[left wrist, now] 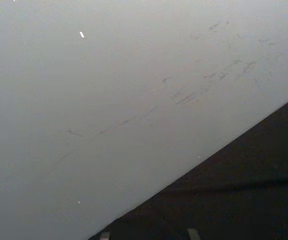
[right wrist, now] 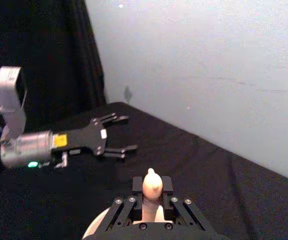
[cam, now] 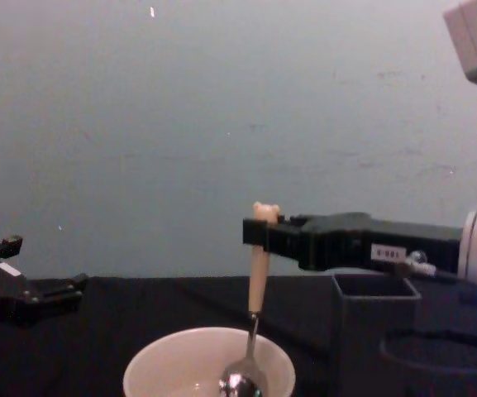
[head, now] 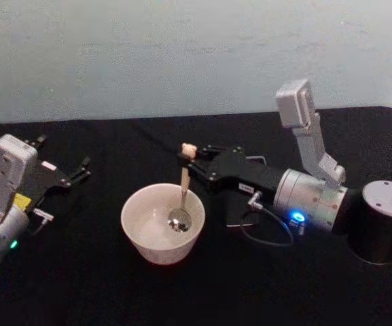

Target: Pick up the stirring spoon with one hand, stir inside the cup, then place it back in its original position.

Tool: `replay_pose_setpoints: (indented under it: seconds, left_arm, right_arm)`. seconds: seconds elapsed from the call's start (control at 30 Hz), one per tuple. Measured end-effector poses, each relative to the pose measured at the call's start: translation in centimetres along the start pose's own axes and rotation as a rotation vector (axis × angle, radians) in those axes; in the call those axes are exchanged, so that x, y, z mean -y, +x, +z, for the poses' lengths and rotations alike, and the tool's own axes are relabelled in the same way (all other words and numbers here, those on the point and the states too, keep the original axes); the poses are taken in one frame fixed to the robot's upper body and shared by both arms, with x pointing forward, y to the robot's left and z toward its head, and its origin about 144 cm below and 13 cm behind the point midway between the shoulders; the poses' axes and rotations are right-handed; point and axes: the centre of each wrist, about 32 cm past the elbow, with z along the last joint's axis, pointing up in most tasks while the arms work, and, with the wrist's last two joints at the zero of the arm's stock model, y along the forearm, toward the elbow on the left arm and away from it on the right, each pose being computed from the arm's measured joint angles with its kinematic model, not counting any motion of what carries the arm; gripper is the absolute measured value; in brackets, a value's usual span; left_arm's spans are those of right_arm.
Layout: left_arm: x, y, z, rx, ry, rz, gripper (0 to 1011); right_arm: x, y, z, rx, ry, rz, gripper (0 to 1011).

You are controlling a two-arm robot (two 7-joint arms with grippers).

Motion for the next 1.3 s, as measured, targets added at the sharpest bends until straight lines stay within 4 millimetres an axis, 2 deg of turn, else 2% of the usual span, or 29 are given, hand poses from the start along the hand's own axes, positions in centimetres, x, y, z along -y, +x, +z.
replay_pose_setpoints:
  seconds: [0.3,0.63,0.87,1.1,1.3]
  left_arm:
    - [0.0,0.0,0.0,0.0,0.0,0.0,1001]
    - [0.0,0.0,0.0,0.0,0.0,0.0,1001]
    - [0.0,0.0,0.0,0.0,0.0,0.0,1001]
    - [0.0,0.0,0.0,0.0,0.0,0.0,1001]
    - [0.0,0.0,0.0,0.0,0.0,0.0,1001]
  right_arm:
    - [0.0,0.2,1.5,-0.062,0.037,-0.075,215]
    - [1.4,1.1,4.2,-0.143,0.112,-0.168,215]
    - [3.6,2.1,5.0,-0.174,0.156,-0.212,215]
    - [6.3,2.9,4.8,-0.155,0.186,-0.226,215]
    - [7.6,3.4,4.6,-0.14,0.182,-0.243,215]
